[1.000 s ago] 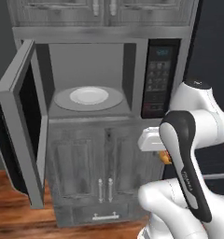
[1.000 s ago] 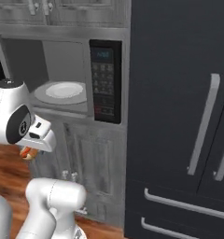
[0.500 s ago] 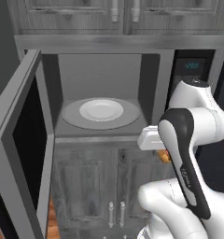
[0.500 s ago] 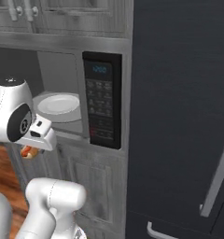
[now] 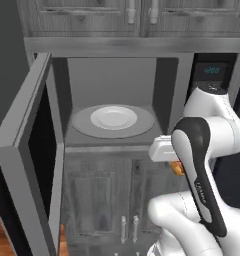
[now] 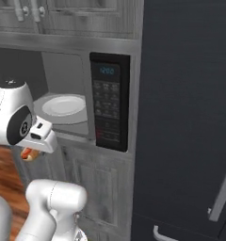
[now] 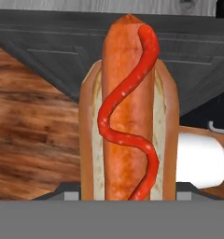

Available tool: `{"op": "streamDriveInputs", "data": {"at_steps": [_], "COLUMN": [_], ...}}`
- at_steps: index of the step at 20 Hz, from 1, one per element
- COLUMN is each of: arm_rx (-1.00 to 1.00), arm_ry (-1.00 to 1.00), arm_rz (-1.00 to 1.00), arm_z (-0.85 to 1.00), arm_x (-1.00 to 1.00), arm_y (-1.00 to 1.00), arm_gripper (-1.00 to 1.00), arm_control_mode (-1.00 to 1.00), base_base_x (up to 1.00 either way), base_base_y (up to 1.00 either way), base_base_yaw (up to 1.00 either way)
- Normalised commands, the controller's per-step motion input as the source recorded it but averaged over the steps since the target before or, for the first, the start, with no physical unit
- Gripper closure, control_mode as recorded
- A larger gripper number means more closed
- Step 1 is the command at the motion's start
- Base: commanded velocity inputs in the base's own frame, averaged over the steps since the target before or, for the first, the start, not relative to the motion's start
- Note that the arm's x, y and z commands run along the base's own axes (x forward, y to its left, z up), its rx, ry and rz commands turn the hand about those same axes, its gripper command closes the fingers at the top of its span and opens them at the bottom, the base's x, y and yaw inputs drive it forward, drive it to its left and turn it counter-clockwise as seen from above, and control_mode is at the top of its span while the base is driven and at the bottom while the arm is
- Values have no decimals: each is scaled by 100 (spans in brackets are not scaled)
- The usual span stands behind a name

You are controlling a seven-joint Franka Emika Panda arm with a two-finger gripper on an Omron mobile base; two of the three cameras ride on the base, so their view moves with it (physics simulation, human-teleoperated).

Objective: Pick the hot dog from the counter and place it in the microwave.

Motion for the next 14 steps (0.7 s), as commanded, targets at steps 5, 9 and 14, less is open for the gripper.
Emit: {"op": "streamDriveInputs", "data": {"at_steps": [5,9,14], "arm_rx": [0,0,0], "arm_ry": [0,0,0], "arm_rz": [0,0,0], "arm_z": [0,0,0], "arm_x": [0,0,0], "arm_y": [0,0,0], "arm_gripper": [100,100,100], "arm_control_mode": [100,100,100], "base_base_x": [19,10,1], "base_base_y": [77,24,-41], "base_base_yaw": [-1,0,1]}}
